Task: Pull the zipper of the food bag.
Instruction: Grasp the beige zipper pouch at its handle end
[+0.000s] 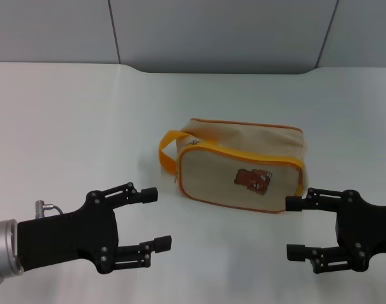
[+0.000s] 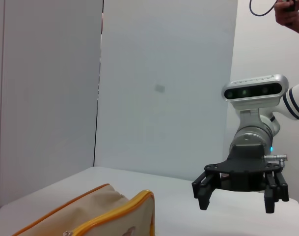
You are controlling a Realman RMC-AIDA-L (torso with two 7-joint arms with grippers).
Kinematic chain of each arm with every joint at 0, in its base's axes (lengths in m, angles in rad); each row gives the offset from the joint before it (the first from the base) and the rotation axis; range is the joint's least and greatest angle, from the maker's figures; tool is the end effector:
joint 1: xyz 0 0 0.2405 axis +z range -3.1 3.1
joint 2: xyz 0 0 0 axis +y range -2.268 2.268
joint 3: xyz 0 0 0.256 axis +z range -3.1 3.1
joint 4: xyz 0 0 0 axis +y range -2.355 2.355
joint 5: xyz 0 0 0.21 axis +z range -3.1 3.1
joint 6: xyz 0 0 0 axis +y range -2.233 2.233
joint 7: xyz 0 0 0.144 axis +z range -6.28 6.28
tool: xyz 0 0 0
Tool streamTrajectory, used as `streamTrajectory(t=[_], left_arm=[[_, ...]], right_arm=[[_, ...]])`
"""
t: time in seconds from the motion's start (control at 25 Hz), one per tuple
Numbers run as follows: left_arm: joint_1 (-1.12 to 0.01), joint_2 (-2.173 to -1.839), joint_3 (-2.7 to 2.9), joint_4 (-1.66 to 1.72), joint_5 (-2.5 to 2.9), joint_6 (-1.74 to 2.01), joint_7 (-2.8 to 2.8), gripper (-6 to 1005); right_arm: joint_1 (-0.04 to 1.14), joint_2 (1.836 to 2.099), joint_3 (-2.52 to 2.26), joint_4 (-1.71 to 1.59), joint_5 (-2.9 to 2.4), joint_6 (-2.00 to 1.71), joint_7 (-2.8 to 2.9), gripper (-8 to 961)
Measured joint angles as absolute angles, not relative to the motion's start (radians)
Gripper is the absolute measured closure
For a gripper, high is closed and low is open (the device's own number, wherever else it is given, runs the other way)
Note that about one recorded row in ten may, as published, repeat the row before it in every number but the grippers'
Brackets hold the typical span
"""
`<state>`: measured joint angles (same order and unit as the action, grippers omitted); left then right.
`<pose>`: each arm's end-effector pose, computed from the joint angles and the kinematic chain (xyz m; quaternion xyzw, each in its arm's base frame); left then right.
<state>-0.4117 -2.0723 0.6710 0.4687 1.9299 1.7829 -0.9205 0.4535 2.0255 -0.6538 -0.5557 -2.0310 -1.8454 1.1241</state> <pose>-0.2787 0.2594 -0.0168 -0.9336 -0.0895 -0.3323 0.1002 0.2790 0.2713 0.0092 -0.9480 0.1277 0.2880 0.0448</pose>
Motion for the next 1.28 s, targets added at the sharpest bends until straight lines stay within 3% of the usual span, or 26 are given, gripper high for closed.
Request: streamTrajectory(t=[0.84, 1.28], left_arm=[[-0.452, -2.08, 0.668, 0.397, 1.888, 1.596, -0.875, 191], [-0.6, -2.082, 0.664, -0.005, 1.657, 1.264, -0.575, 196]], right_arm=[[0.451, 2.032, -0.652, -0.56, -2.029, -1.848, 1.112, 137], [0.45, 2.037, -0.65, -0.56, -2.028, -1.844, 1.099, 145]])
